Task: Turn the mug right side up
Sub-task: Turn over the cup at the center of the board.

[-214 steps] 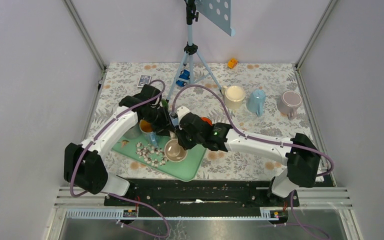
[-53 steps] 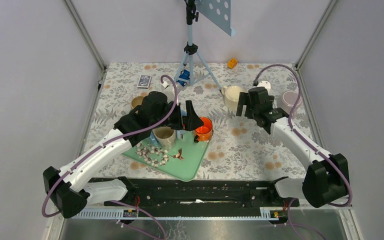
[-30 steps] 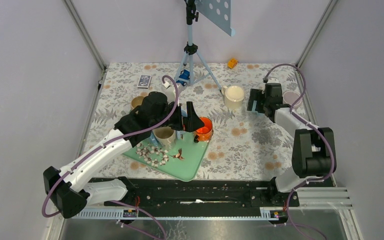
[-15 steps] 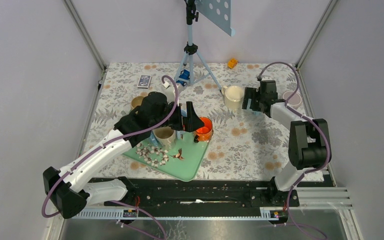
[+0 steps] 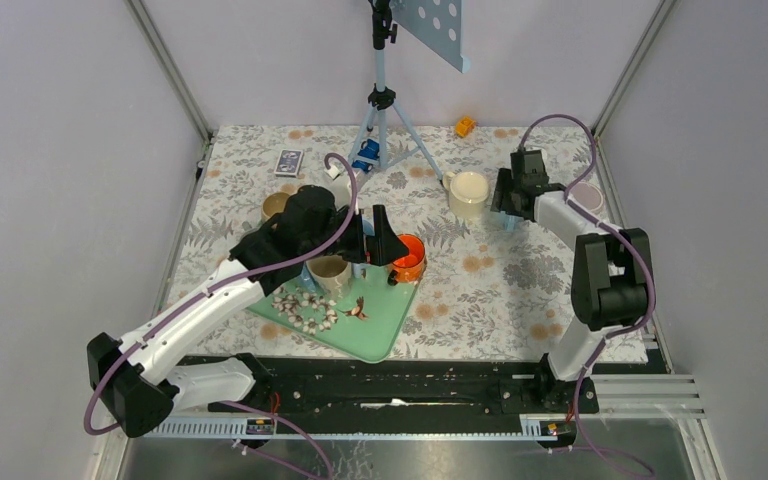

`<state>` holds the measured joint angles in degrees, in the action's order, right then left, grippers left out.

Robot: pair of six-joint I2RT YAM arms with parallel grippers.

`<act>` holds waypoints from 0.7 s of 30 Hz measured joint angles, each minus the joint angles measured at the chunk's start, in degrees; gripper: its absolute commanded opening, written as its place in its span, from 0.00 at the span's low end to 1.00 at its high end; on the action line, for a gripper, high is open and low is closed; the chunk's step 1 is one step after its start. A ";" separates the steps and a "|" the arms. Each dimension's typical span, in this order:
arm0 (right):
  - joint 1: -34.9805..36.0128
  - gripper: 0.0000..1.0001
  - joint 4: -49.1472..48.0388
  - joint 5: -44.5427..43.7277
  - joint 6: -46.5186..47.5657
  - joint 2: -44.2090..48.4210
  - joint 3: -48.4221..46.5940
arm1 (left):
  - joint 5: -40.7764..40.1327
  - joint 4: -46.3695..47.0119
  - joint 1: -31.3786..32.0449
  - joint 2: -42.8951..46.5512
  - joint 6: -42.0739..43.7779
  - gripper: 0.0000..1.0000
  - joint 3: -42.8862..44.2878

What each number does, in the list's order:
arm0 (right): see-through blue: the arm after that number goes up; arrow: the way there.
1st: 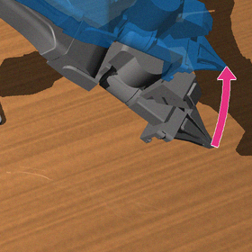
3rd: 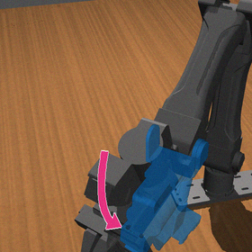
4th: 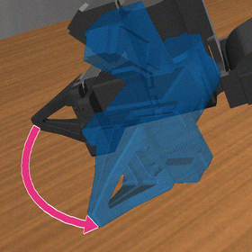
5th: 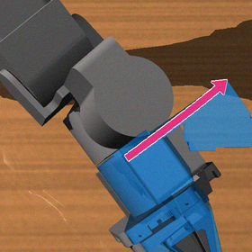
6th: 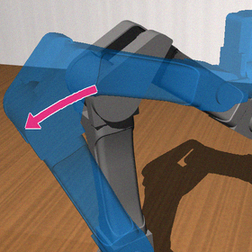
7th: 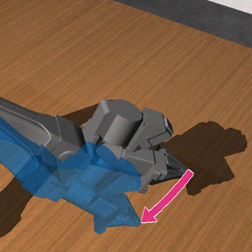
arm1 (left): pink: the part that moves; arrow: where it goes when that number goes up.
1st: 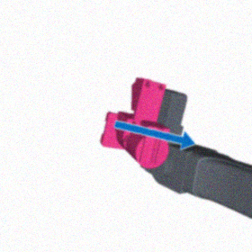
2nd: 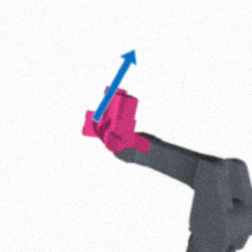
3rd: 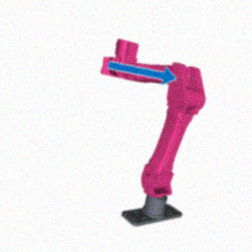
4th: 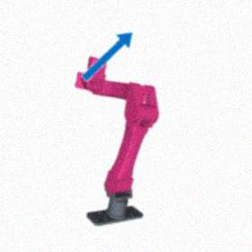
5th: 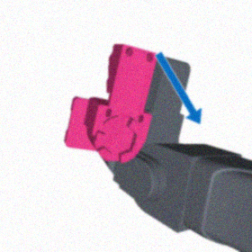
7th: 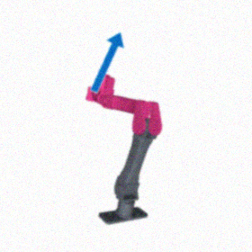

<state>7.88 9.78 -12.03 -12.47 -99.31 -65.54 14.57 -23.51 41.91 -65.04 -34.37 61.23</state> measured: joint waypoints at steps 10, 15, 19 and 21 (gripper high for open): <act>-0.02 0.46 1.88 -1.03 -0.26 -3.10 -3.17 | -0.02 0.04 0.00 0.11 -0.17 0.99 0.00; -0.07 0.41 1.97 -1.01 -0.28 -3.45 -3.17 | -0.04 -0.02 0.00 0.50 -0.20 0.99 0.00; -0.07 0.40 1.95 -0.98 -0.28 -4.04 -3.17 | -0.02 -0.02 0.00 0.76 -0.28 0.99 0.00; -0.09 0.39 1.95 -1.01 -0.28 -4.35 -3.17 | -0.02 -0.02 0.00 0.81 -0.48 0.99 0.00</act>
<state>7.79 11.73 -13.04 -12.75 -103.66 -68.71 14.55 -23.53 41.91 -64.23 -34.85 61.23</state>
